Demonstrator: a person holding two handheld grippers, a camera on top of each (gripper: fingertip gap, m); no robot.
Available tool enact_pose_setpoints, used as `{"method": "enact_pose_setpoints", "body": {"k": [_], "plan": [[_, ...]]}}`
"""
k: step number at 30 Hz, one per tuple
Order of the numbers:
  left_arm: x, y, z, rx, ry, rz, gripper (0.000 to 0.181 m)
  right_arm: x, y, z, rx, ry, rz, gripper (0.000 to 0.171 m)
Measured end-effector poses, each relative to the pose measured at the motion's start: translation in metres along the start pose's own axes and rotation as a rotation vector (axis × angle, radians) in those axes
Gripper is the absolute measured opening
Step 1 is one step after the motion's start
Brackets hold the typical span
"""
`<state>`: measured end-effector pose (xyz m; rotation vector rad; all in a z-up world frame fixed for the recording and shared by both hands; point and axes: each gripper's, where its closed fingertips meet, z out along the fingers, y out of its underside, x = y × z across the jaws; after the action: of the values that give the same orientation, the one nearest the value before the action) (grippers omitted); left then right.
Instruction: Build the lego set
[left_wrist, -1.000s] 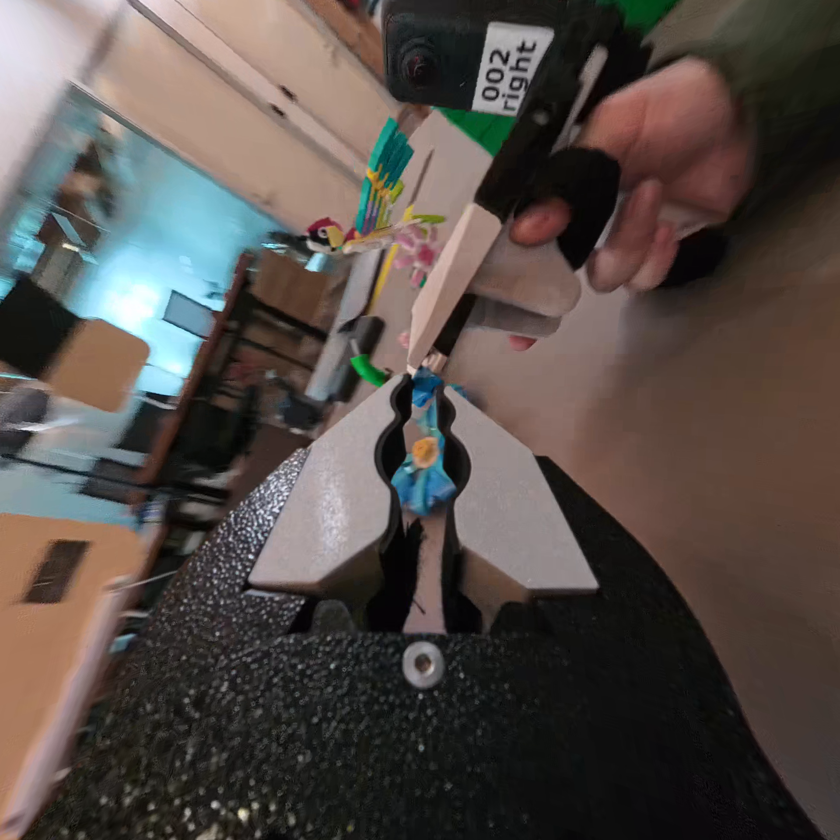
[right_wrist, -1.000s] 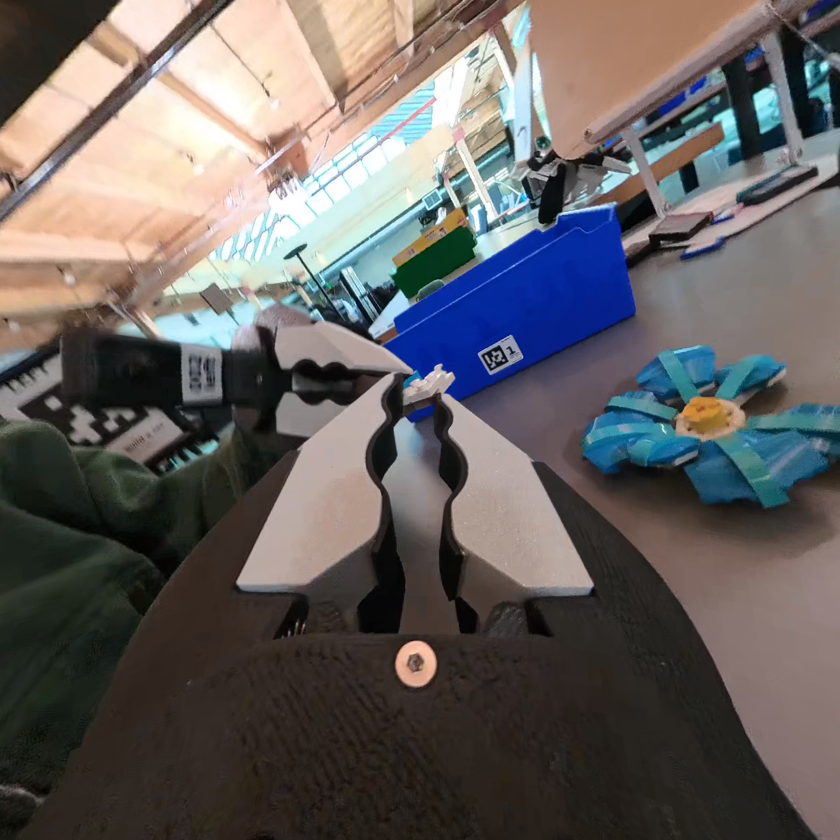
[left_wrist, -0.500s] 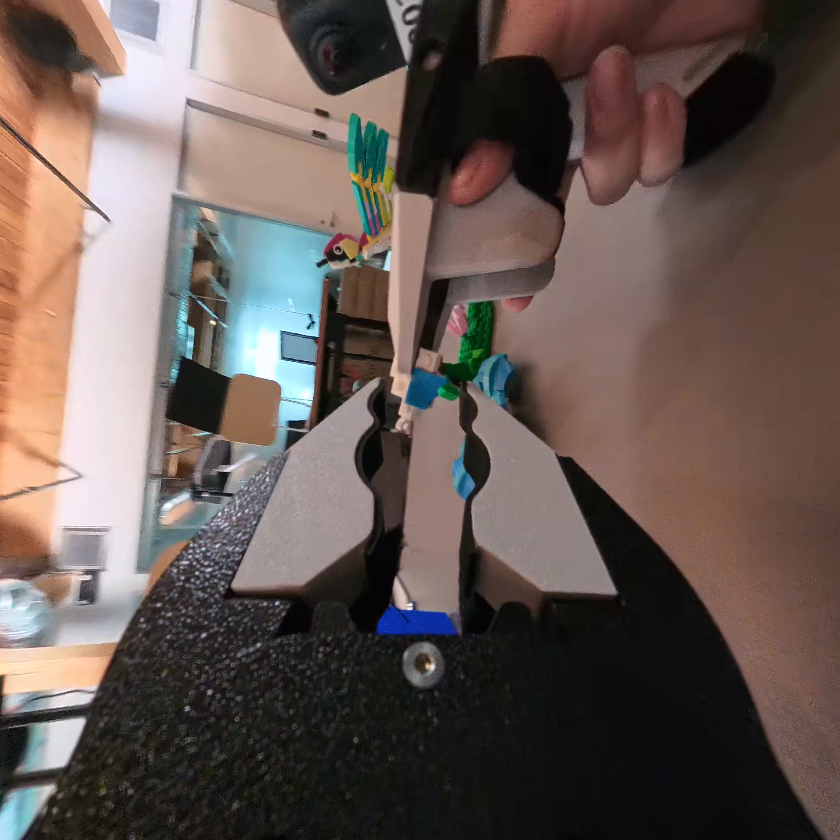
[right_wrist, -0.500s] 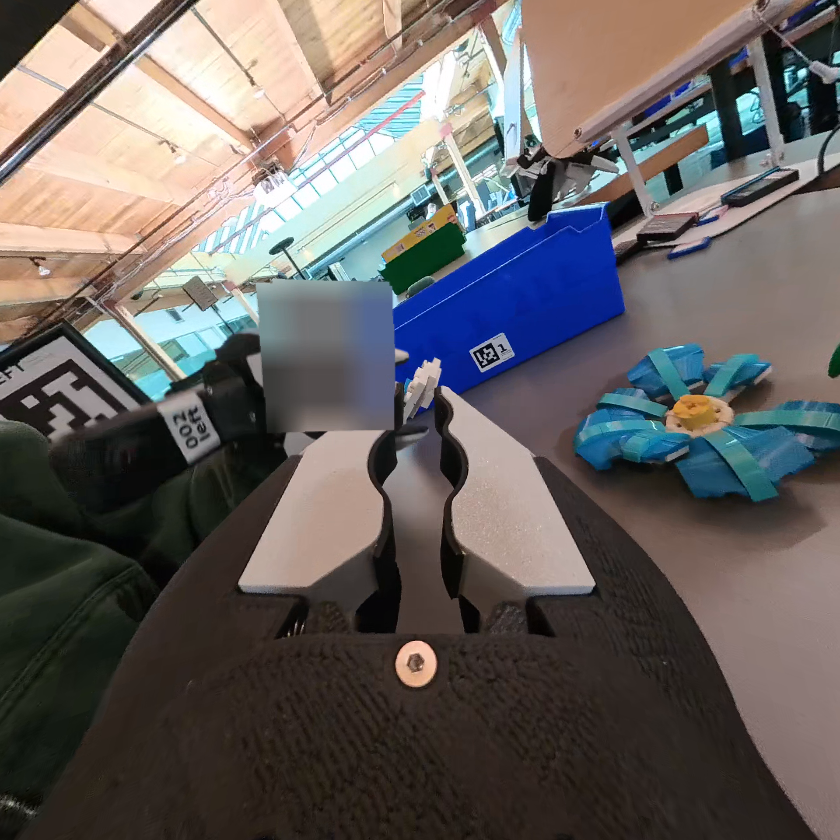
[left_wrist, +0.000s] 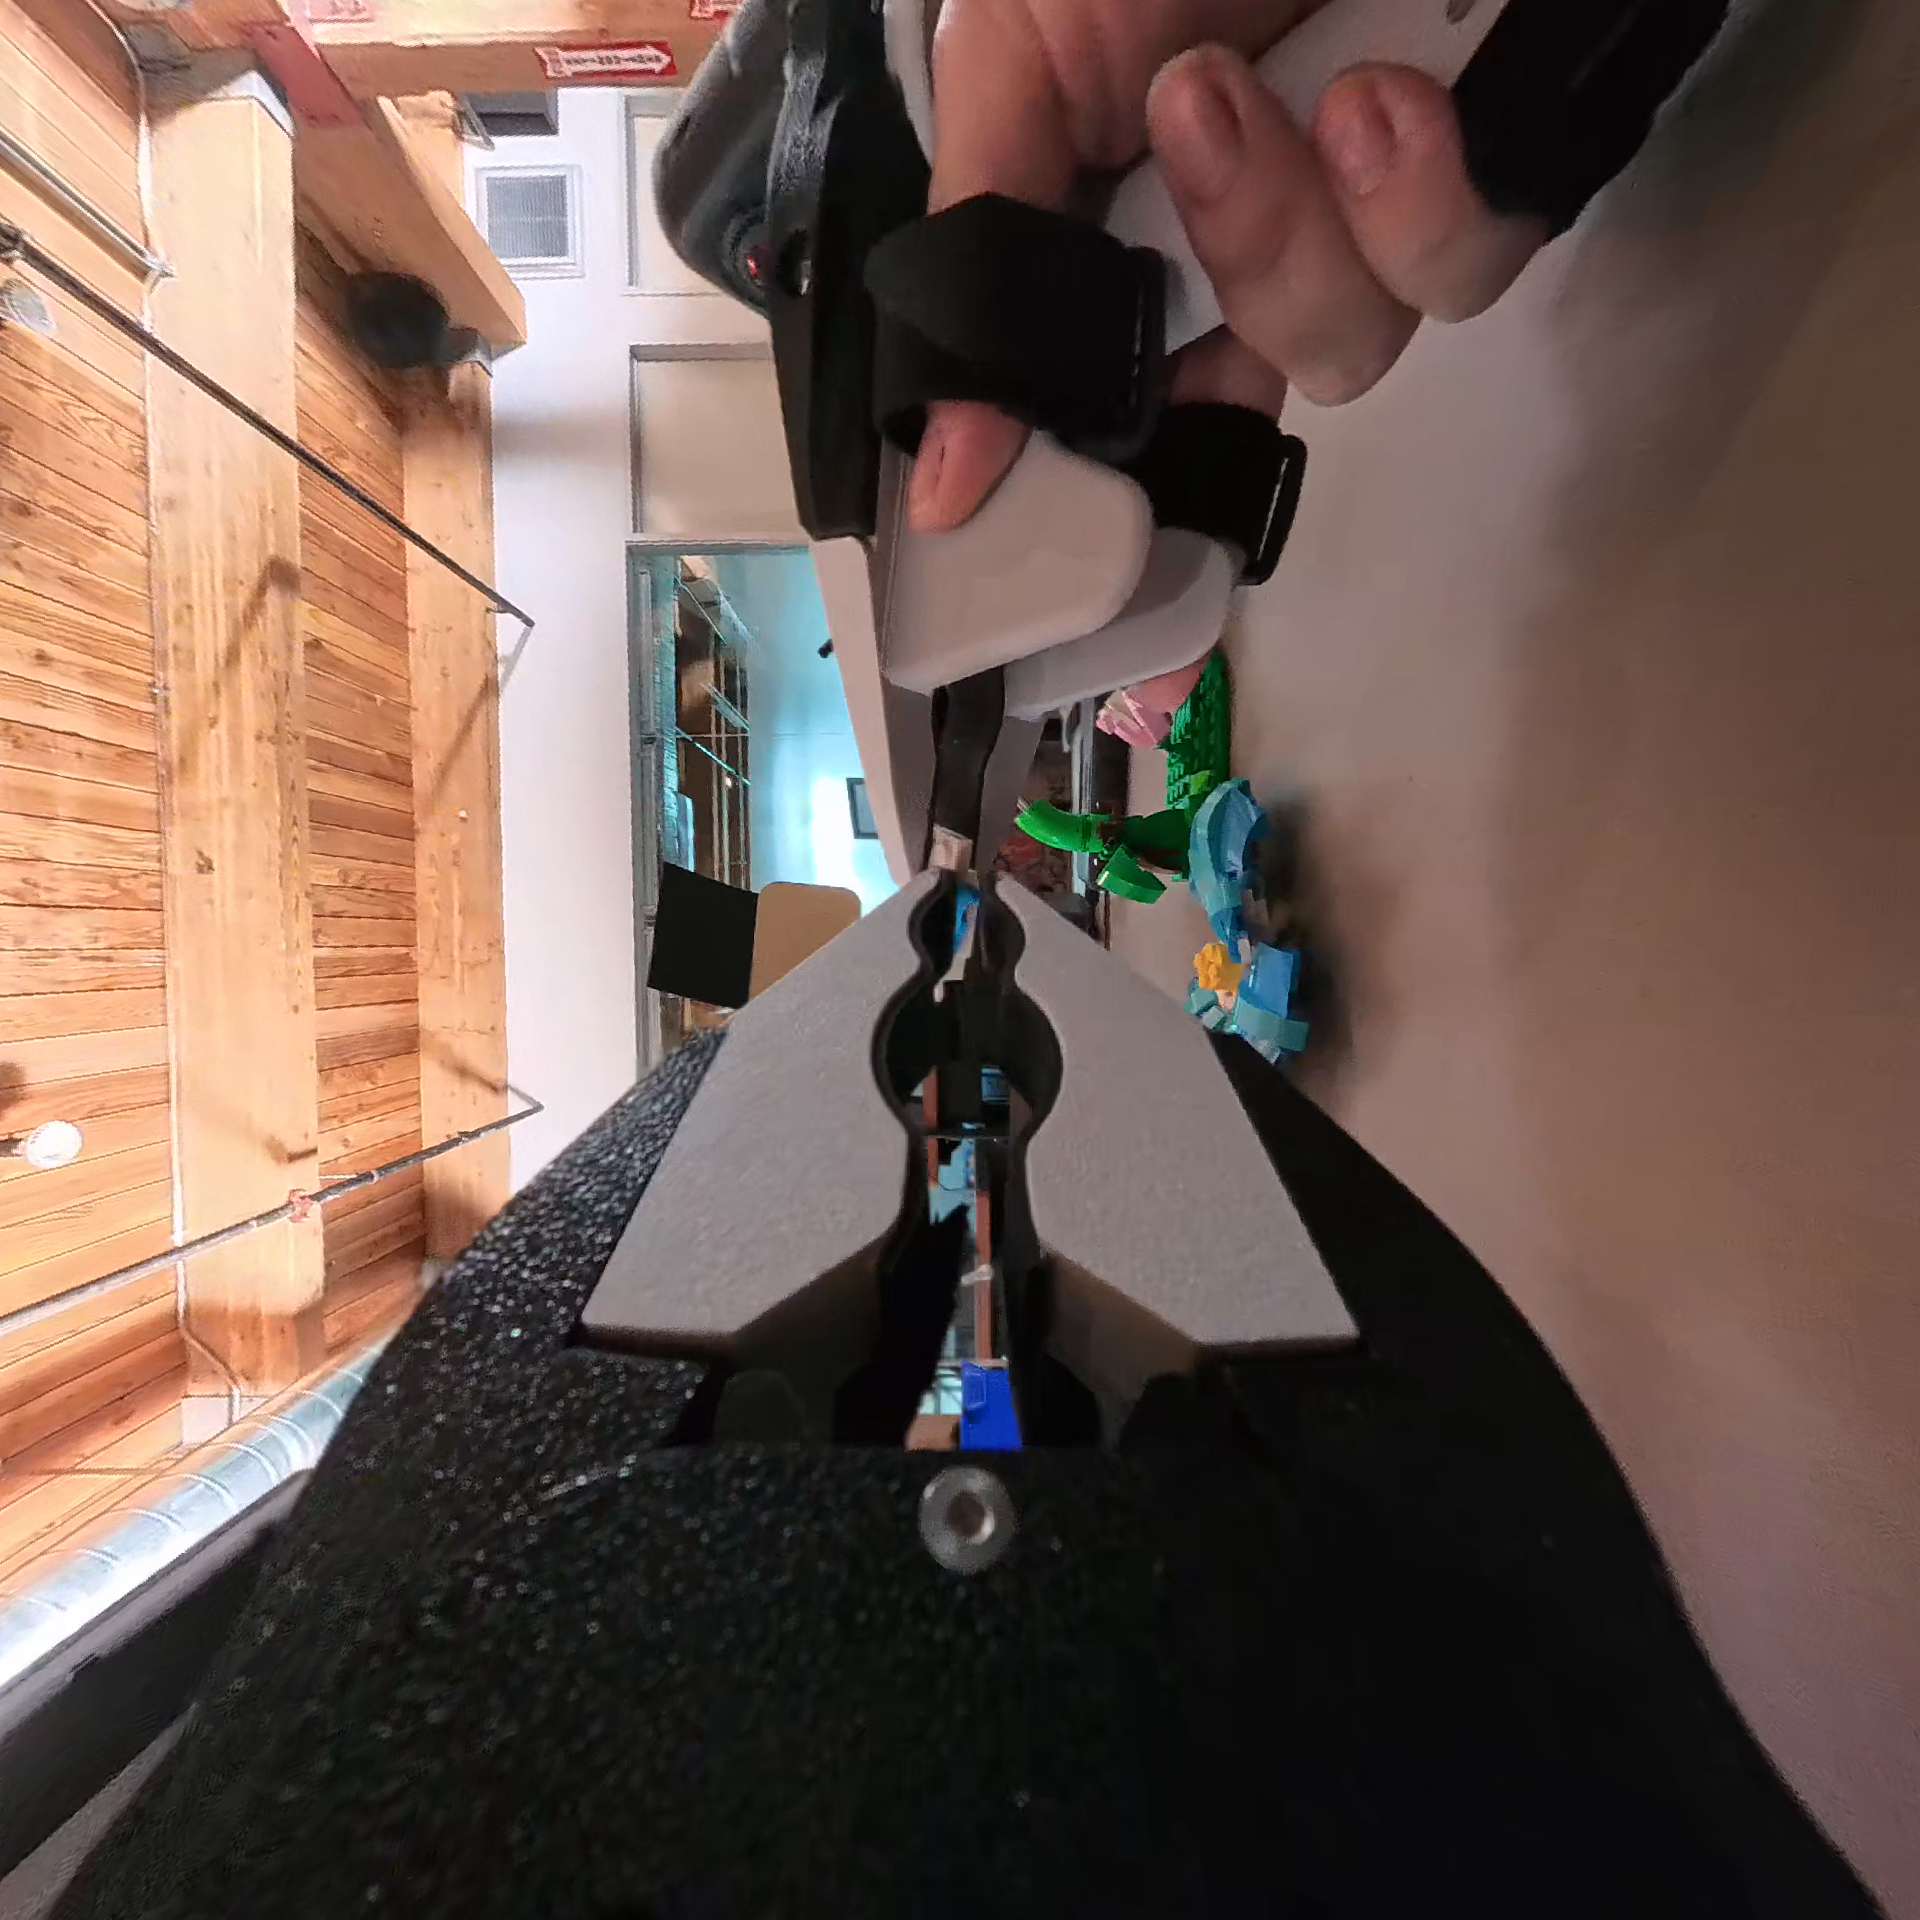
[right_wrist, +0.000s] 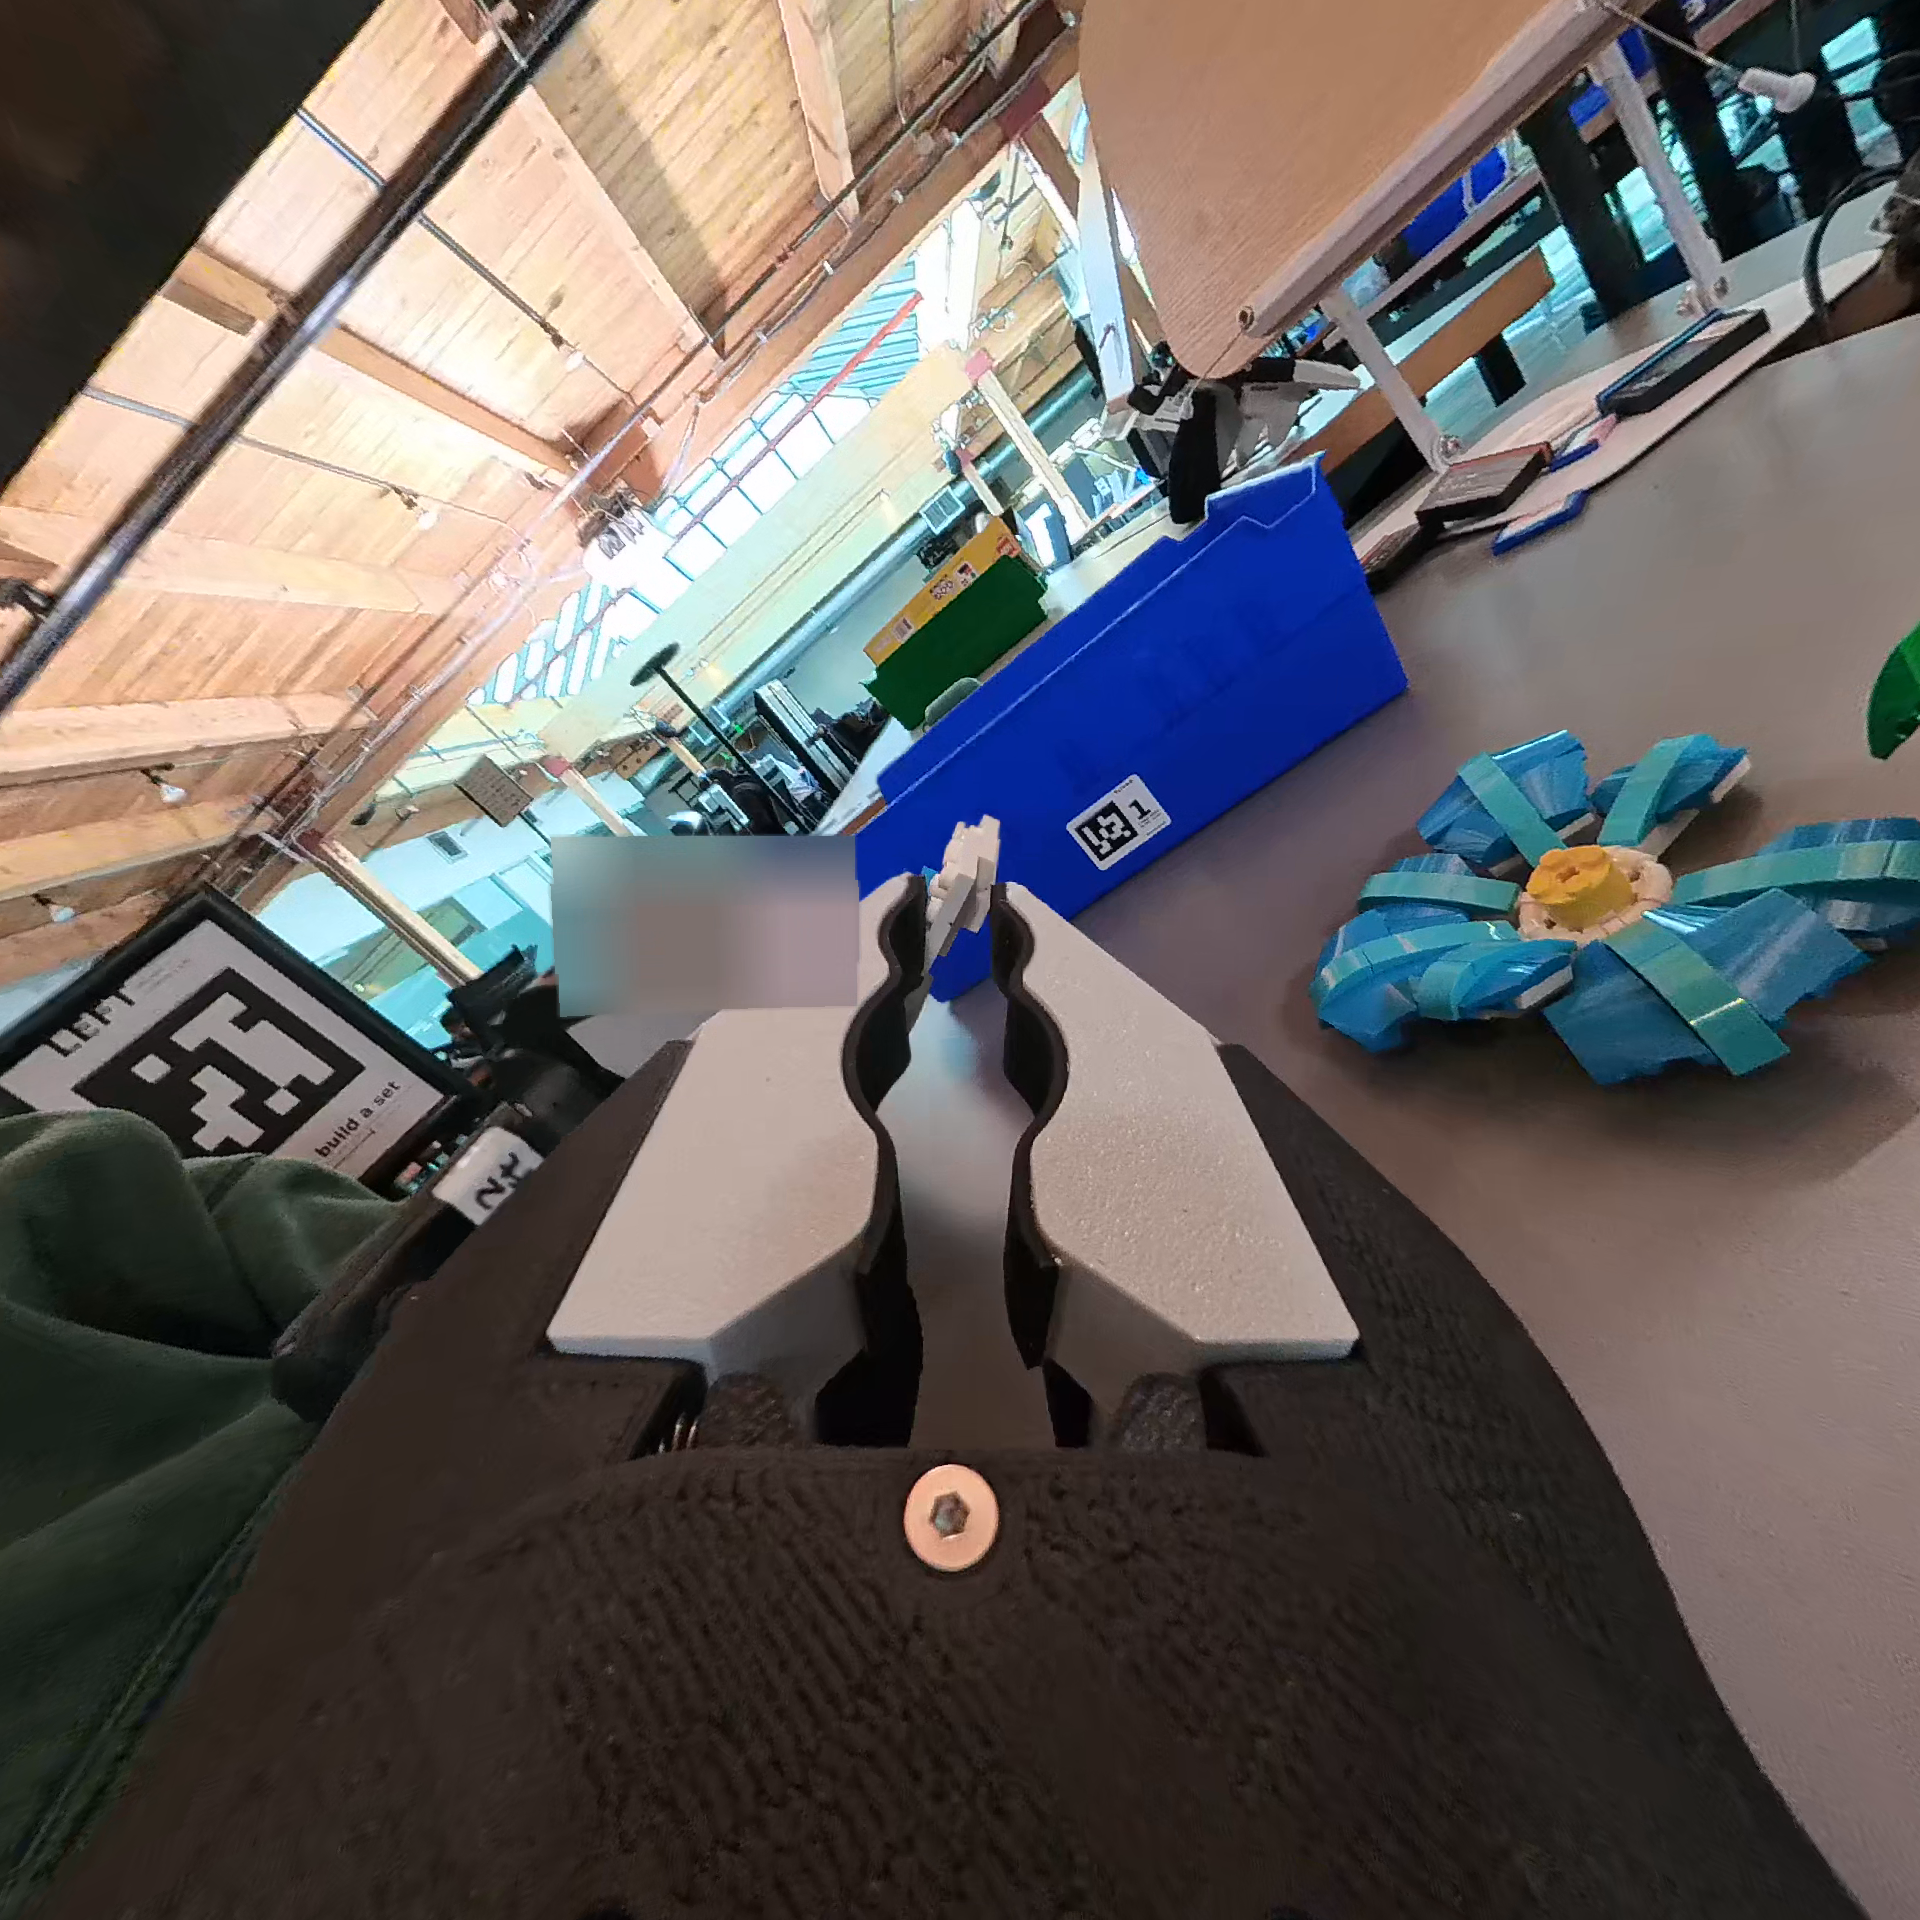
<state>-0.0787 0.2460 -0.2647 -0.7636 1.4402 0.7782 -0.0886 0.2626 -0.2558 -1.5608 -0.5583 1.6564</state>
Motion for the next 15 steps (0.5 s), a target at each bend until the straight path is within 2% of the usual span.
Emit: {"method": "enact_pose_setpoints", "body": {"k": [15], "plan": [[-0.0029,0.0048,0.0033,-0.079,0.017,-0.042,0.000,0.0103,0.0042,-0.0034,-0.082,0.129,-0.197,0.006]]}}
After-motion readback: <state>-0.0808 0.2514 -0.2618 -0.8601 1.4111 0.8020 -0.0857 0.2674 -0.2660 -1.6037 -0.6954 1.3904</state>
